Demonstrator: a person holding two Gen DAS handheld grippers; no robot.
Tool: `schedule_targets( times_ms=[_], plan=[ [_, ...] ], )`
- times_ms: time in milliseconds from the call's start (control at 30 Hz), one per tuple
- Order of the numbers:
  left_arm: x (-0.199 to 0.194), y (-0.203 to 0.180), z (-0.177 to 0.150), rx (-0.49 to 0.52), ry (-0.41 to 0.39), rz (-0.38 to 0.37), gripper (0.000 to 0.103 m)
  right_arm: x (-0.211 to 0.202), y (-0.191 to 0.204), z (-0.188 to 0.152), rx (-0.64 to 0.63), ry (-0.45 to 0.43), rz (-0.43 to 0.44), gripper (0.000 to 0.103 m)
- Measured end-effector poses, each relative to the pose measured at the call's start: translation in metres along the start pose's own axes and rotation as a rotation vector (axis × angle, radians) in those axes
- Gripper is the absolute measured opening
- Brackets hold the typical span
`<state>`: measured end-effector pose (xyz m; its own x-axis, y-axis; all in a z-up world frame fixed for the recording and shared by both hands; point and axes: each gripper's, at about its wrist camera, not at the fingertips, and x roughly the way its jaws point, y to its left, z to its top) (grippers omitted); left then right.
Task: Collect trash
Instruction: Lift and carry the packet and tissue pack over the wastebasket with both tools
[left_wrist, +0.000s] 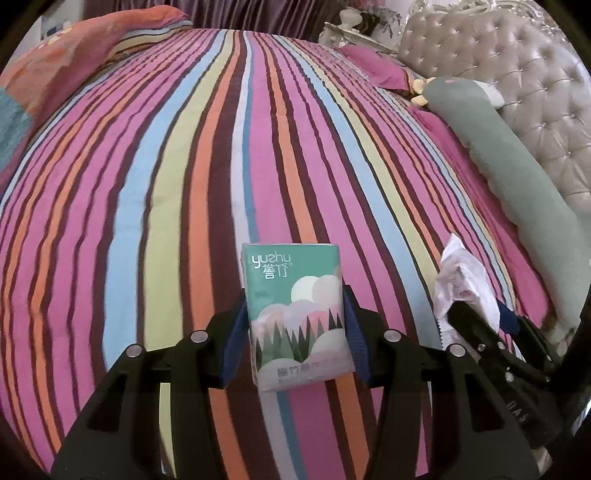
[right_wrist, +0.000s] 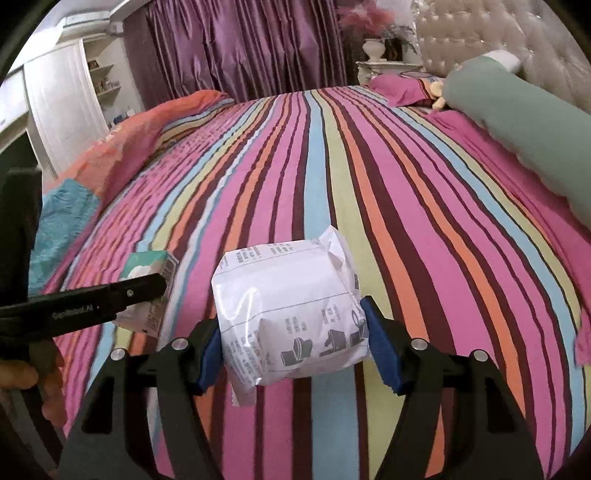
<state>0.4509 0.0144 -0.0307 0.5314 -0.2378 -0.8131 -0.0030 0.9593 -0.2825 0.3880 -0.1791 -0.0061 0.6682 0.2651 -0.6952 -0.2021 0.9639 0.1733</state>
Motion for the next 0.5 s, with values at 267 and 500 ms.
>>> schedule_targets(
  times_ms=[267, 500],
  plan=[
    [-0.056, 0.006, -0.068, -0.015, -0.001, -0.018, 0.048, -0.065, 0.005, -0.04, 0.079, -0.019, 0.03, 0.064],
    [-0.097, 0.014, -0.128, -0.015, -0.003, -0.018, 0.048, -0.102, 0.009, -0.076, 0.128, -0.015, 0.064, 0.064]
  ],
)
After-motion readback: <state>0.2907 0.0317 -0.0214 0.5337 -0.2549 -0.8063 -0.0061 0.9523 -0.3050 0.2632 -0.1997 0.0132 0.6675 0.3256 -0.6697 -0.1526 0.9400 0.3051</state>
